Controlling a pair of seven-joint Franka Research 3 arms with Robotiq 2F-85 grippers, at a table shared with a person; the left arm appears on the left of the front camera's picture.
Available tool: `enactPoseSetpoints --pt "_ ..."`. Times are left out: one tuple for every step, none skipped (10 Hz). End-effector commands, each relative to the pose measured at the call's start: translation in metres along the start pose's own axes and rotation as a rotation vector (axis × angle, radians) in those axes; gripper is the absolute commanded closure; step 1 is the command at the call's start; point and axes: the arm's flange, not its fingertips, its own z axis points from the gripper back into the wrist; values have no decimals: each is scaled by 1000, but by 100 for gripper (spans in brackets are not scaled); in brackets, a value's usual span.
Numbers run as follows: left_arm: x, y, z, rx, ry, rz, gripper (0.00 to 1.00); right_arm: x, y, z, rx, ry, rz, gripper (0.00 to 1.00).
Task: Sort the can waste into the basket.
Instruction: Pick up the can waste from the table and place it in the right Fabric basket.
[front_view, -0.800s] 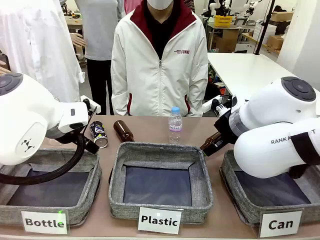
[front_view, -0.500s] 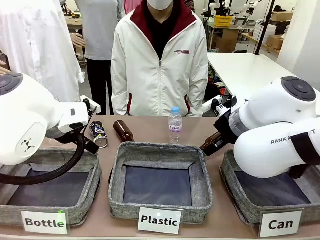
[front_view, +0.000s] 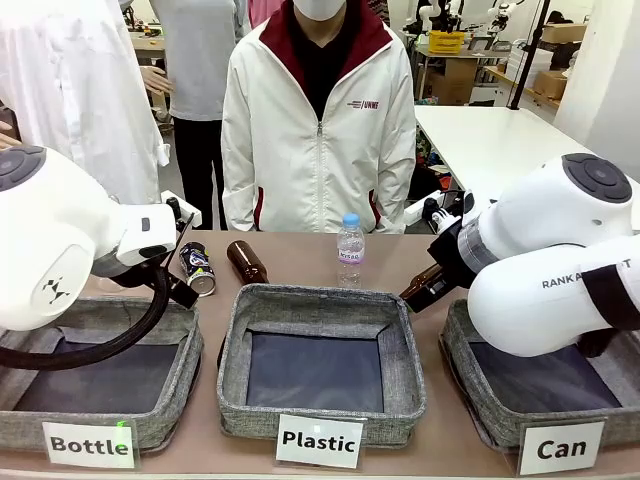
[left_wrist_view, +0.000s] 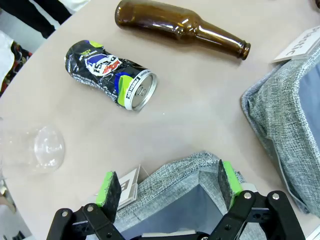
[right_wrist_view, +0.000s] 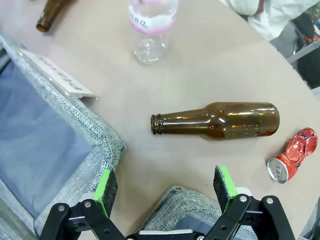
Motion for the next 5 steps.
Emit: enactPoseSetpoints --pt "0 0 0 0 0 0 0 0 0 0 0 0 -1 0" --pt "0 0 0 0 0 0 0 0 0 0 0 0 -1 0" --pt "0 0 0 0 0 0 0 0 0 0 0 0 -1 0" --pt "0 0 0 0 0 0 0 0 0 0 0 0 -1 0" --pt "0 0 0 0 0 0 0 0 0 0 0 0 -1 0"
